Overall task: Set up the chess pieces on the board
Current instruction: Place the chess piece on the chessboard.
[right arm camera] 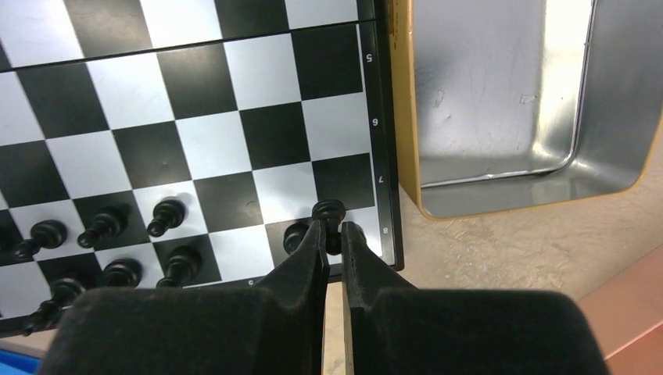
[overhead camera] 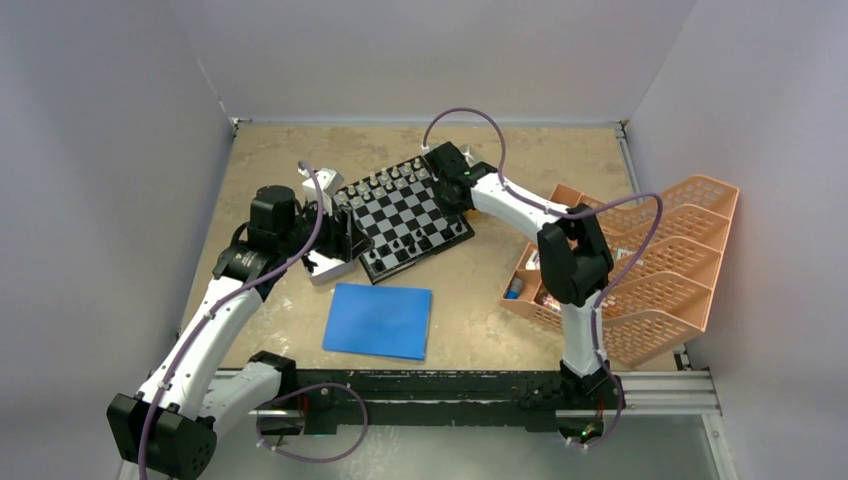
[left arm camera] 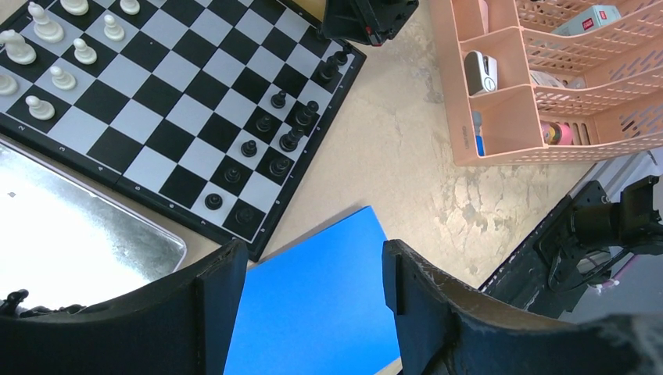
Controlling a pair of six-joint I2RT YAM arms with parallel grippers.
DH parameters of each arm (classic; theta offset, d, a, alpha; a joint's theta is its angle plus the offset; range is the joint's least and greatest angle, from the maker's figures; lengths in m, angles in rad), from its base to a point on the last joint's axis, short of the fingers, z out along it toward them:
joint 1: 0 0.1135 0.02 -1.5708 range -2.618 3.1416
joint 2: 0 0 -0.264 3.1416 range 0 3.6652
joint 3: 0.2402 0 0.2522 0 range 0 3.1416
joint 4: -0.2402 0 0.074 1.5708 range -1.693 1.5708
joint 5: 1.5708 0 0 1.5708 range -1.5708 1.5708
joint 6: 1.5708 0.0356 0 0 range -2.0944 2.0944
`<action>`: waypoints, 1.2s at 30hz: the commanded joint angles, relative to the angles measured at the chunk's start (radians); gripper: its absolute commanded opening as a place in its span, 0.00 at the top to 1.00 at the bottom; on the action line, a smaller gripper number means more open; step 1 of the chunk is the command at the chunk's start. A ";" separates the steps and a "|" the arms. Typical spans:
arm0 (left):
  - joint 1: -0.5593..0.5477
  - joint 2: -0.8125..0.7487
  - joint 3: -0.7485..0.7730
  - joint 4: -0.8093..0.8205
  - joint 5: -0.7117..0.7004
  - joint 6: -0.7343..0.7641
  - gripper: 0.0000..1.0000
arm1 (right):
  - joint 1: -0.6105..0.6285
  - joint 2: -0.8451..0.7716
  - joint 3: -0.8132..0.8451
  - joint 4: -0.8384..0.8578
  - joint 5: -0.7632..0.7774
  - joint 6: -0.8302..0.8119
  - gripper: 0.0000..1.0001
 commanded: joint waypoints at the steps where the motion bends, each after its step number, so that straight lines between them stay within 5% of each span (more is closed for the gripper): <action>1: -0.003 -0.006 0.000 0.019 0.006 0.022 0.36 | -0.011 0.011 0.070 -0.055 0.017 -0.037 0.97; 25: -0.003 -0.001 -0.002 0.020 0.002 0.025 0.36 | -0.026 0.105 0.134 -0.116 -0.013 -0.080 0.90; 36: -0.003 -0.001 -0.002 0.020 -0.001 0.023 0.36 | -0.025 0.108 0.140 -0.113 -0.016 -0.082 0.78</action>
